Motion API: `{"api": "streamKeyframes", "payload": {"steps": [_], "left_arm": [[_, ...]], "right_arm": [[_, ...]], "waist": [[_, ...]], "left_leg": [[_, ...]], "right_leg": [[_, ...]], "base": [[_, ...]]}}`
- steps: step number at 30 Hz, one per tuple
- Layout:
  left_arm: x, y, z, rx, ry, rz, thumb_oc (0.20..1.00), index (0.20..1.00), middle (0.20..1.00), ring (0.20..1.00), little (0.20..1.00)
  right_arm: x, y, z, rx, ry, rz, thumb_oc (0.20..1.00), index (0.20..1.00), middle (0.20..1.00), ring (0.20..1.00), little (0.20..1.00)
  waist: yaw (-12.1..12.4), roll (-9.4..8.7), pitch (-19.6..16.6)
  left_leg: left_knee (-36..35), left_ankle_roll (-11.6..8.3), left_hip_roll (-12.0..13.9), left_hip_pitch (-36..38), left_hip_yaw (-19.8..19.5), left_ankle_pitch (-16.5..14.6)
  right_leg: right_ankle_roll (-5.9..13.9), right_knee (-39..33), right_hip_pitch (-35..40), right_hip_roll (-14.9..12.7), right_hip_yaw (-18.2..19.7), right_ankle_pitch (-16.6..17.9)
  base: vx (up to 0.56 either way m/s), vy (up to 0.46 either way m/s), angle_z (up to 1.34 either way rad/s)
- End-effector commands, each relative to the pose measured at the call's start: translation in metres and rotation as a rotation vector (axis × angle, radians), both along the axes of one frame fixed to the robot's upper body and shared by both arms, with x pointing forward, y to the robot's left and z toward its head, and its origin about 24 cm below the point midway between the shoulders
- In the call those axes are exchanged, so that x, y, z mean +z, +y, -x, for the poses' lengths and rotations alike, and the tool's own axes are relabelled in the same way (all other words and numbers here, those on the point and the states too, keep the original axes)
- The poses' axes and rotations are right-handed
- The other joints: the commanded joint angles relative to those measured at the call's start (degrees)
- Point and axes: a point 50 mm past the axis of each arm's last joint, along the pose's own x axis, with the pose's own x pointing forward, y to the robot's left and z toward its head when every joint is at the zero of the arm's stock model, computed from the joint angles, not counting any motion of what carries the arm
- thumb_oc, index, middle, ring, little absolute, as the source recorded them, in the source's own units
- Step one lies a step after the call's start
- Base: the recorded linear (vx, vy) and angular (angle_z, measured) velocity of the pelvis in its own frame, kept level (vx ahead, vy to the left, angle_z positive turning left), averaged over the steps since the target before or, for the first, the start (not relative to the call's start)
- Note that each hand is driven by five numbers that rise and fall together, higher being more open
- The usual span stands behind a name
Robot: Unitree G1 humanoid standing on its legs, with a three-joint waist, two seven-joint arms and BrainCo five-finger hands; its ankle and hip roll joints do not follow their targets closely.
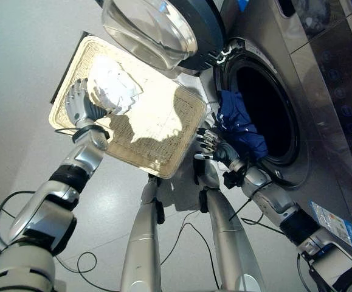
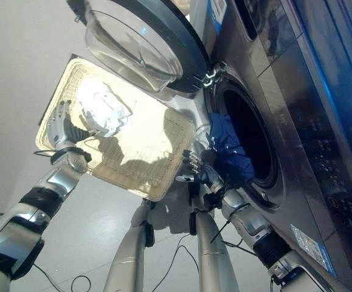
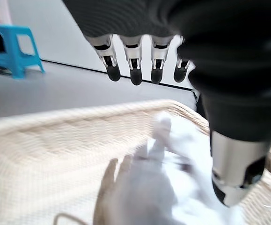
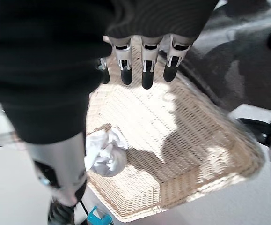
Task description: Put the clothes into the washing machine.
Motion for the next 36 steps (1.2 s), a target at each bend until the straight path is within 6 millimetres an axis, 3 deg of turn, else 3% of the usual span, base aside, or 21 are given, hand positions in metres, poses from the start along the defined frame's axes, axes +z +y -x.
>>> {"api": "streamKeyframes", "payload": {"steps": [1,7,8,10,16,23,24,25,26,27,36], "left_arm": [[0.016,0.016,0.002,0.073,0.000,-0.061,1.000,1.000,1.000,1.000,1.000],[0.015,0.015,-0.005,0.104,0.135,-0.084,1.000,1.000,1.000,1.000,1.000],[0.007,0.017,-0.005,0.117,0.171,-0.068,1.000,1.000,1.000,1.000,1.000],[0.003,0.021,-0.004,0.149,0.206,-0.054,1.000,1.000,1.000,1.000,1.000],[0.000,0.067,0.014,0.470,0.496,-0.204,1.000,1.000,1.000,1.000,1.000],[-0.003,0.102,0.035,0.656,0.664,-0.124,1.000,1.000,1.000,1.000,1.000],[-0.003,0.104,0.036,0.668,0.682,-0.124,0.959,0.959,0.959,0.959,0.959],[-0.004,0.108,0.038,0.677,0.694,-0.124,0.715,0.715,0.715,0.715,0.715],[-0.004,0.113,0.041,0.689,0.723,-0.136,0.256,0.256,0.256,0.256,0.256],[-0.005,0.116,0.043,0.698,0.737,-0.146,0.200,0.200,0.200,0.200,0.200],[-0.021,0.132,0.055,0.737,0.806,-0.269,0.200,0.200,0.200,0.200,0.200]], "right_arm": [[0.009,0.014,0.005,0.040,-0.020,-0.061,1.000,1.000,1.000,1.000,1.000],[0.014,0.015,0.004,0.025,0.002,-0.118,1.000,1.000,1.000,1.000,1.000],[0.009,0.016,0.007,0.025,0.023,-0.122,1.000,1.000,1.000,1.000,1.000],[0.008,0.016,0.008,0.031,0.025,-0.125,1.000,1.000,1.000,1.000,1.000],[0.011,0.011,0.010,0.039,0.024,-0.150,1.000,1.000,1.000,1.000,1.000],[0.010,0.008,0.014,0.068,0.014,-0.161,1.000,1.000,1.000,1.000,1.000],[0.010,0.008,0.014,0.069,0.012,-0.161,1.000,1.000,1.000,1.000,1.000],[0.010,0.007,0.014,0.069,0.012,-0.162,1.000,1.000,1.000,1.000,1.000],[0.009,0.006,0.014,0.071,0.011,-0.161,1.000,1.000,1.000,1.000,1.000],[0.009,0.005,0.014,0.071,0.007,-0.163,1.000,1.000,1.000,1.000,1.000],[0.006,0.006,0.017,0.080,-0.005,-0.191,1.000,1.000,1.000,1.000,1.000]], "waist": [[-0.66,-2.73,-1.31],[-2.69,-4.11,-1.31],[-2.80,-4.15,-1.31],[-3.33,-4.43,-1.31],[-5.09,-5.83,-1.31],[-6.41,-7.46,-1.31],[-6.49,-7.59,-1.31],[-6.56,-7.74,-1.31],[-6.61,-7.87,-1.31],[-6.63,-7.97,-1.31],[-5.85,-7.93,-1.31]], "left_leg": [[6.54,0.36,-3.79,-2.85,4.06,-2.82],[9.53,1.03,-4.48,-6.24,6.17,-4.68],[10.51,0.73,-4.34,-5.12,5.73,-6.83],[11.85,1.02,-4.36,-6.05,6.20,-7.87],[16.43,1.62,-4.01,-10.45,7.66,-10.27],[18.15,1.87,-3.62,-12.69,8.03,-11.65],[18.25,1.83,-3.56,-12.82,8.02,-11.70],[18.31,1.77,-3.52,-12.91,7.96,-11.71],[18.17,1.72,-3.47,-12.90,7.91,-11.62],[18.15,1.70,-3.44,-13.05,7.81,-11.58],[14.10,0.97,-3.43,-11.65,6.53,-9.33]], "right_leg": [[4.22,-5.11,1.53,1.73,-1.03,3.50],[4.73,-7.71,-1.84,1.70,1.37,5.98],[5.10,-7.46,-0.69,2.03,1.77,4.55],[5.16,-7.64,-1.60,2.22,2.34,4.79],[5.48,-7.53,-5.65,2.50,3.76,6.01],[5.52,-7.20,-7.88,3.33,4.29,6.31],[5.50,-7.18,-8.00,3.33,4.27,6.33],[5.48,-7.16,-8.06,3.35,4.25,6.38],[5.46,-7.13,-8.06,3.46,4.20,6.35],[5.44,-7.06,-8.19,3.50,4.13,6.33],[5.16,-8.04,-7.21,3.92,3.16,6.24]], "base": [[0.04,0.149,-0.08],[0.06,0.179,-0.09],[0.11,0.202,-0.14],[0.07,0.160,-0.19],[0.04,0.108,-0.12],[0.02,0.025,-0.06],[0.02,-0.004,-0.06],[0.01,-0.012,-0.06],[0.01,-0.024,-0.07],[0.01,-0.021,-0.06],[-0.01,-0.059,-0.01]]}}
